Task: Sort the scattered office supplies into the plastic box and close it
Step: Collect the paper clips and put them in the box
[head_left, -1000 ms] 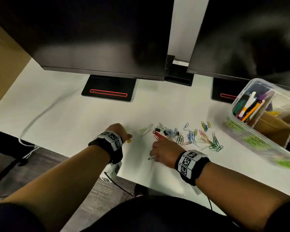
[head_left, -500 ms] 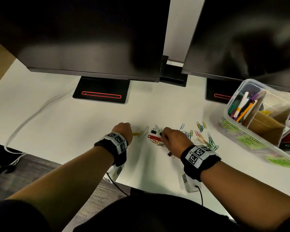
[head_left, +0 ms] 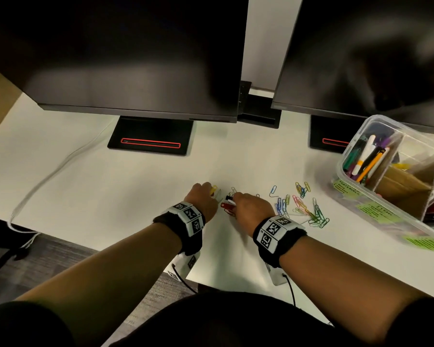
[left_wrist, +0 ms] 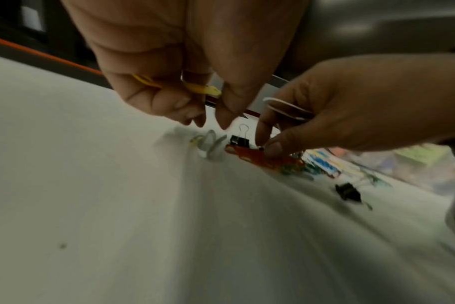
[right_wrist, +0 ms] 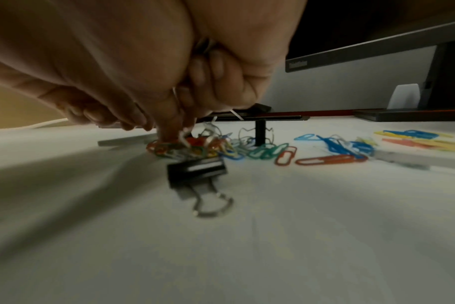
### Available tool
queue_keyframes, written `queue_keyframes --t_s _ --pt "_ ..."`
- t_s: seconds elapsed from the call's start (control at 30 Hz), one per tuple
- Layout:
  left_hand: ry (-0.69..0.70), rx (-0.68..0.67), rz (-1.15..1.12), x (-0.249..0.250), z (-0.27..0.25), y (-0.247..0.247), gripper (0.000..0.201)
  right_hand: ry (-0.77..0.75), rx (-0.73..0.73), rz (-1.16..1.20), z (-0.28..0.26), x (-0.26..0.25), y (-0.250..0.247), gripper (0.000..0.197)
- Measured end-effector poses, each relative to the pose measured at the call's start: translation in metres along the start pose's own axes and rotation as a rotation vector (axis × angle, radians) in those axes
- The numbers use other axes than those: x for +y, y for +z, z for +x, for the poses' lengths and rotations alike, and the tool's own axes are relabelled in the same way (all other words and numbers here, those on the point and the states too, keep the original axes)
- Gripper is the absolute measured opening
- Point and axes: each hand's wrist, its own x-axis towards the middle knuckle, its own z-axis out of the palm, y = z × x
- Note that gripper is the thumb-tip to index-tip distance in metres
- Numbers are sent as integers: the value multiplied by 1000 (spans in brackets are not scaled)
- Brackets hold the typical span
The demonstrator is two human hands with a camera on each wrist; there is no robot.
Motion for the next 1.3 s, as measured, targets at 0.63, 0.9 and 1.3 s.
queue_keyframes --t_s 0.63,0.9,1.3 --pt "142 31 49 73 8 -51 29 284 284 859 -29 63 -67 34" --pt "125 -268 -671 179 -14 -53 26 324 373 1566 -74 113 -137 16" --pt "246 -443 -669 327 -28 14 22 623 497 1562 -121 239 -163 14"
